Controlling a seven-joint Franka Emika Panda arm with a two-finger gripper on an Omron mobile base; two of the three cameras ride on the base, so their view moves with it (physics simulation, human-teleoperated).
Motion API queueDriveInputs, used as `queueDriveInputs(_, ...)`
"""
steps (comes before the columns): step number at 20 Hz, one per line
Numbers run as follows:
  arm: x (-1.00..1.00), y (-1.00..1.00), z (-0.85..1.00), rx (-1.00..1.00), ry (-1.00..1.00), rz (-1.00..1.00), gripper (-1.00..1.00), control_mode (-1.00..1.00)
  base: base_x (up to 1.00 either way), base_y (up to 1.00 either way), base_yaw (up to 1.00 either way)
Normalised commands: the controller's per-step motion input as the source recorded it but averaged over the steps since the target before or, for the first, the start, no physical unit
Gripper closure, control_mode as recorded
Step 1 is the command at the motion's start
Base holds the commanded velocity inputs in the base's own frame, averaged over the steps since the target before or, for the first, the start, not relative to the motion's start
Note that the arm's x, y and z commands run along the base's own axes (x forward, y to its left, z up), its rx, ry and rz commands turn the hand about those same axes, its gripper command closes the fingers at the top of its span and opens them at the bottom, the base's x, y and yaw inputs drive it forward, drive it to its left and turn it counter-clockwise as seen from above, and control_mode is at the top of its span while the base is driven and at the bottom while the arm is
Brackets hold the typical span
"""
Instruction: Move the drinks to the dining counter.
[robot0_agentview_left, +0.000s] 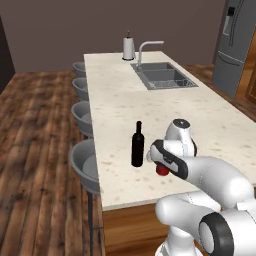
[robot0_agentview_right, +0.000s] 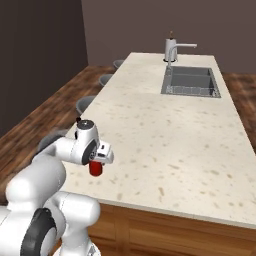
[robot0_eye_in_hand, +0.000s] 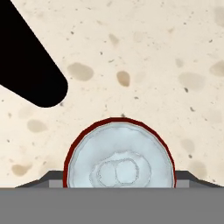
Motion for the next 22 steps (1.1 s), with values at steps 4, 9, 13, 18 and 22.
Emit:
queueDriveInputs(4, 0.08, 0.00, -0.50, 0.00, 0.00, 0.00, 1.00, -1.00, 0.00, 0.00, 0.00)
queueDriveInputs(9, 0.03, 0.00, -0.22, 0.00, 0.00, 0.00, 1.00, -1.00, 0.00, 0.00, 0.00)
queueDriveInputs(13, 0.03, 0.00, -0.12, 0.00, 0.00, 0.00, 1.00, -1.00, 0.00, 0.00, 0.00)
queueDriveInputs(18, 0.00, 0.00, -0.06, 0.00, 0.00, 0.00, 1.00, -1.00, 0.00, 0.00, 0.00)
queueDriveInputs(22, 0.00, 0.00, 0.00, 0.00, 0.00, 0.00, -1.00, -1.00, 0.00, 0.00, 0.00)
